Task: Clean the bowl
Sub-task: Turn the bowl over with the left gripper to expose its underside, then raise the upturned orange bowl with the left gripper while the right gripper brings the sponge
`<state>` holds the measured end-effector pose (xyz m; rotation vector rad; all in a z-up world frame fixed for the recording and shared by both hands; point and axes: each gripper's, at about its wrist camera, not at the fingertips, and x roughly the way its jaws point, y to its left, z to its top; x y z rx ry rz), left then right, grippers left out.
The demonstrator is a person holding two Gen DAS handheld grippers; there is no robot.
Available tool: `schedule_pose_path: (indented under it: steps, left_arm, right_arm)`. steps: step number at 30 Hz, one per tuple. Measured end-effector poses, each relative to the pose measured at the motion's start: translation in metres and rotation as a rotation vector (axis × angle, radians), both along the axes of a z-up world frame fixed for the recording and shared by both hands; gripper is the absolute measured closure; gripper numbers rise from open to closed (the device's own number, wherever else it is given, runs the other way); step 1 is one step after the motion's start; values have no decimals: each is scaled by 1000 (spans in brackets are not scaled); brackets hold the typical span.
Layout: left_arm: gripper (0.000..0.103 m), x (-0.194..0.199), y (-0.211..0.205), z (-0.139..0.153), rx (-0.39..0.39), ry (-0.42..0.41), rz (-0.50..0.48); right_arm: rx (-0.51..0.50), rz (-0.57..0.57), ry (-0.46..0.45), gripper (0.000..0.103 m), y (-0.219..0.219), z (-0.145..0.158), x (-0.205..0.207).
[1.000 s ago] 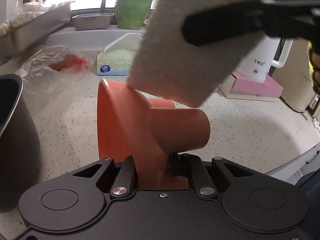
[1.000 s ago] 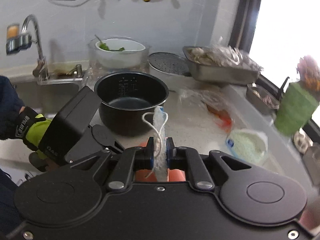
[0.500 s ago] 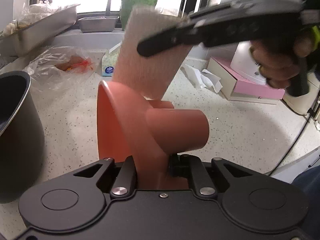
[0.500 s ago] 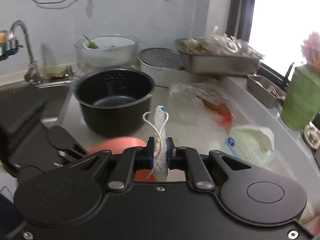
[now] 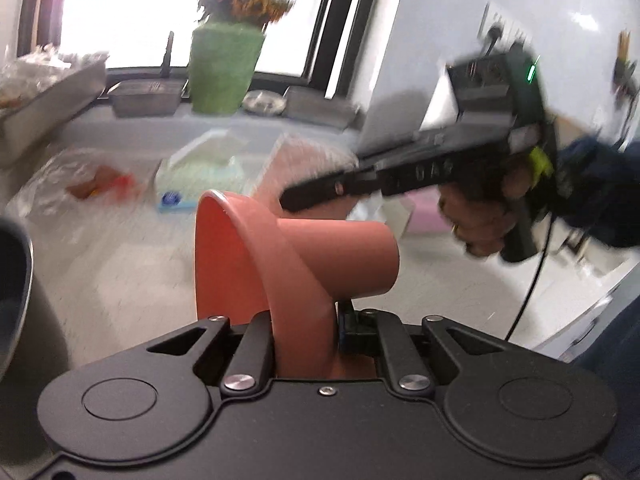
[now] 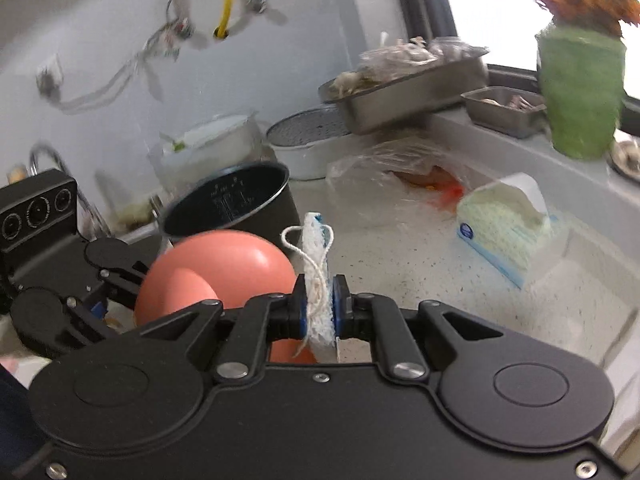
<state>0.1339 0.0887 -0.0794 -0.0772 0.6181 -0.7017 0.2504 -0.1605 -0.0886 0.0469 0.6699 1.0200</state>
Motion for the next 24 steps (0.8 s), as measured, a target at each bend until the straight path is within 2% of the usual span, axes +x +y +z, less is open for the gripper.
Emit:
schedule_pose_path:
  steps: [3, 7, 11, 19, 24]
  left_arm:
    - [92, 6, 2, 20, -73, -14, -36]
    - [93, 19, -2, 33, -130, -23, -64]
    - [93, 28, -6, 38, -177, -16, -84]
    - [93, 48, -14, 62, -272, 12, -175]
    - [92, 70, -19, 68, -353, 13, -161]
  right_arm:
    - [91, -32, 46, 91, -23, 8, 2]
    - [158, -98, 45, 91, -43, 18, 4]
    - [147, -146, 20, 91, -54, 19, 1]
    - [208, -174, -14, 91, -78, 35, -24]
    - [228, -196, -10, 91, -90, 36, -36]
